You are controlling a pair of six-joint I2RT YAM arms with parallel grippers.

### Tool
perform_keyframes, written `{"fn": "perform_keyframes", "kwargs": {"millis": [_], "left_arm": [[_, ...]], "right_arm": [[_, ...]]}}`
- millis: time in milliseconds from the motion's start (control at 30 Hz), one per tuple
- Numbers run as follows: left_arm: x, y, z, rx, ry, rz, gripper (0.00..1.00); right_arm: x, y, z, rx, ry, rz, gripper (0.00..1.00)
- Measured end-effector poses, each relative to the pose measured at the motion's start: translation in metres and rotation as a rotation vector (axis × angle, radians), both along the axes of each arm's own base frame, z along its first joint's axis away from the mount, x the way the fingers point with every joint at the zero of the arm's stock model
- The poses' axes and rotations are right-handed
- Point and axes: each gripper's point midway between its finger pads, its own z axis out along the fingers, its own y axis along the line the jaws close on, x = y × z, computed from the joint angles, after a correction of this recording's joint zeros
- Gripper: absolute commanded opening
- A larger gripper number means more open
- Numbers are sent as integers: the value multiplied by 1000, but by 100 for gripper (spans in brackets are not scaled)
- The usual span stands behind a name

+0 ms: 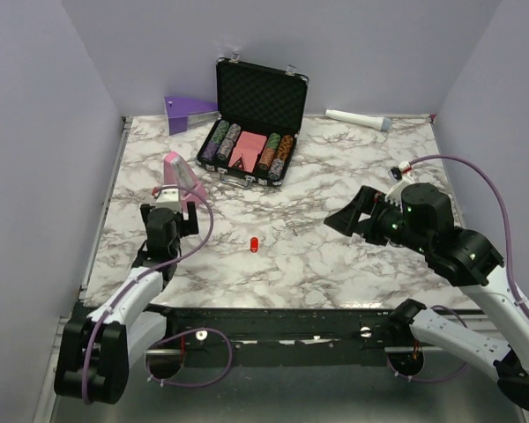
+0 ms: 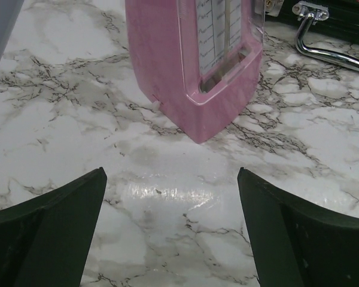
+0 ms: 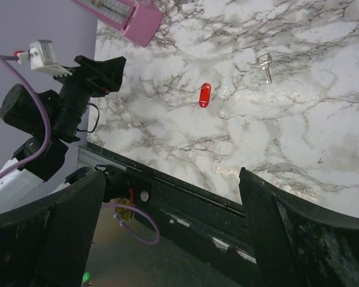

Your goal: Remove the keys from the keyring

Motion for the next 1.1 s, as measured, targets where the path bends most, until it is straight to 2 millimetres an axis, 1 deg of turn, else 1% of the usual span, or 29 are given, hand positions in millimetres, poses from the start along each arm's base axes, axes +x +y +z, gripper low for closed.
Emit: {"fn": "perform_keyframes", "kwargs": {"millis": [167,233,300,400,500,633,733,767,800,867,967,1100], "left_arm": [[24,5,0,6,-21,13,99],[36,5,6,6,-43,10,99],[49,6,16,9,-87,10,99],[60,11,27,15,-140,13,99],[68,13,36,22,-198,18,99],[68,14,40,24,-240,17,99],[61,16,40,14,-307,4,99],[57,16,36,16,-311,-3,99],[52,16,26,15,-292,-15,99],[51,15,22,16,-286,-21,99],[53,15,31,13,-319,-25,99],[55,15,37,12,-344,-25,99]], "right_arm": [[0,1,-1,0,3,2,100],[1,2,-2,-1,9,3,100],[3,5,-4,-4,18,5,100],[6,8,-10,-14,42,5,100],[8,10,-13,-16,55,2,100],[8,11,-15,-4,52,-1,100],[9,12,-18,7,54,-4,100],[10,13,-19,10,54,-4,100],[11,14,-20,13,55,-6,100],[13,15,-24,16,57,-9,100],[18,14,-34,6,58,-35,100],[33,2,-53,-34,57,-143,100]]}}
